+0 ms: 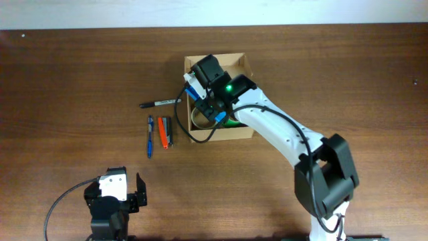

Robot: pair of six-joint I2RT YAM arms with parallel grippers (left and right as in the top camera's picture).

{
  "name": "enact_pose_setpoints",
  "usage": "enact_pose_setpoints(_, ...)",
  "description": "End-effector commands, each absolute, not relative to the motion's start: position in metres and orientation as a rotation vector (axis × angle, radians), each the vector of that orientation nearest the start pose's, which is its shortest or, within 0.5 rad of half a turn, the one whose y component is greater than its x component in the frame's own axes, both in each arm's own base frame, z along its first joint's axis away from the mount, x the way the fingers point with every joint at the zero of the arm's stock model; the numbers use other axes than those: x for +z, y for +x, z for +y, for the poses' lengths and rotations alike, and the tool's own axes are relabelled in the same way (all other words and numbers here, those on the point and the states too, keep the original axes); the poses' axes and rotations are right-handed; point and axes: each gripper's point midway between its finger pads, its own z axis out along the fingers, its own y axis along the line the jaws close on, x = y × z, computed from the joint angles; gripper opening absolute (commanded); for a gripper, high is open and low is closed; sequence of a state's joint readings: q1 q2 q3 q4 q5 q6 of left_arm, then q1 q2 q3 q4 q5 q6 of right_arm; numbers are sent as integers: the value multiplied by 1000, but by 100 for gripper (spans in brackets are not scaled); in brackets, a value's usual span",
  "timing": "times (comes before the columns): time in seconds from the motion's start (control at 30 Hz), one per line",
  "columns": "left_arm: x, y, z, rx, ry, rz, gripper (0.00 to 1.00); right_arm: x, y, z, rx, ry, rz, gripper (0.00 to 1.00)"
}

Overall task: Pack container
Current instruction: 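Carry the blue duster into the box and release it upright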

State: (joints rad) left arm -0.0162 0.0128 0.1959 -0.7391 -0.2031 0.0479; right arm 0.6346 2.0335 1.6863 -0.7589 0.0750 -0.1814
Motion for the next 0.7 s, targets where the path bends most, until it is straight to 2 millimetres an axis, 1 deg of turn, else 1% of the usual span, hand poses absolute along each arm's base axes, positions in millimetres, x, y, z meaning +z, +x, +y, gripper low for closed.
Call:
enact_pose_setpoints(0.0,92,192,35,244,-76,2119,99,96,410,289,41,-1032,2478,40)
enact_pose_setpoints(0.27,92,192,35,244,-76,2118,100,94,408,286,29,-1037,2493,40)
enact_pose_setpoints(0.43,92,192,35,244,-76,2118,100,94,411,275,-48,-989,2514,39)
enact_pose_setpoints(0.53,92,192,35,244,-76,2118,100,94,410,273,-65,-984,2524,39)
enact_pose_setpoints(0.57,92,192,35,244,-76,2119,100,94,411,270,-83,-951,2535,39)
enact_pose_setpoints(0.67,92,192,35,244,-76,2118,100,92,408,267,-94,-935,2554,39)
